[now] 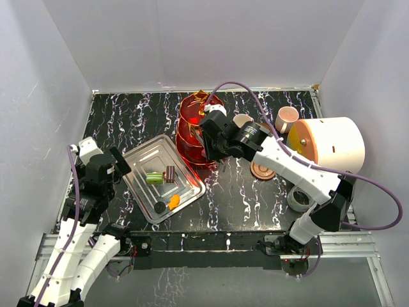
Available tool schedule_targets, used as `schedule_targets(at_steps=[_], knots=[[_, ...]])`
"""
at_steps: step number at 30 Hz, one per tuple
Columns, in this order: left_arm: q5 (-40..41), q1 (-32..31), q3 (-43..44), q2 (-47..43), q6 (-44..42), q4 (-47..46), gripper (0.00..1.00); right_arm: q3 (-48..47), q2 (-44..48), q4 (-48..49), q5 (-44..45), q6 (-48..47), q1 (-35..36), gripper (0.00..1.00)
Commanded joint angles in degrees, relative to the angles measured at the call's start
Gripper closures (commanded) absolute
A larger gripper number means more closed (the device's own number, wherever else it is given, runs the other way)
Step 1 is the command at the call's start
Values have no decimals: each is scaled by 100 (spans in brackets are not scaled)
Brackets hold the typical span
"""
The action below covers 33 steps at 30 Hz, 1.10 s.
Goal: Serve the afternoon tea
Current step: Place the desert on the desert table.
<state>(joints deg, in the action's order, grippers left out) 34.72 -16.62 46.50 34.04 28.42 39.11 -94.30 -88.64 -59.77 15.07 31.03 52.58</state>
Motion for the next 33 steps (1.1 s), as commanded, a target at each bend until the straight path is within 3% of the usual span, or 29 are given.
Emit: schedule_targets(at_steps=[1, 10, 16, 24, 33], knots=[[113, -9, 168, 15, 38, 67, 1, -174, -117, 526, 82, -262, -191, 84], [89, -8, 163, 36, 32, 60, 1, -385, -655, 1015, 28, -618, -354, 81], [31, -12, 162, 114, 14, 38, 1, -475, -932, 1049, 62, -712, -373, 68], [-41, -12, 152, 205, -25, -4, 1, -322, -530, 958, -53, -580, -371, 61], [-186, -8, 140, 286, -89, -69, 1, -82, 26, 695, -207, -316, -375, 60]])
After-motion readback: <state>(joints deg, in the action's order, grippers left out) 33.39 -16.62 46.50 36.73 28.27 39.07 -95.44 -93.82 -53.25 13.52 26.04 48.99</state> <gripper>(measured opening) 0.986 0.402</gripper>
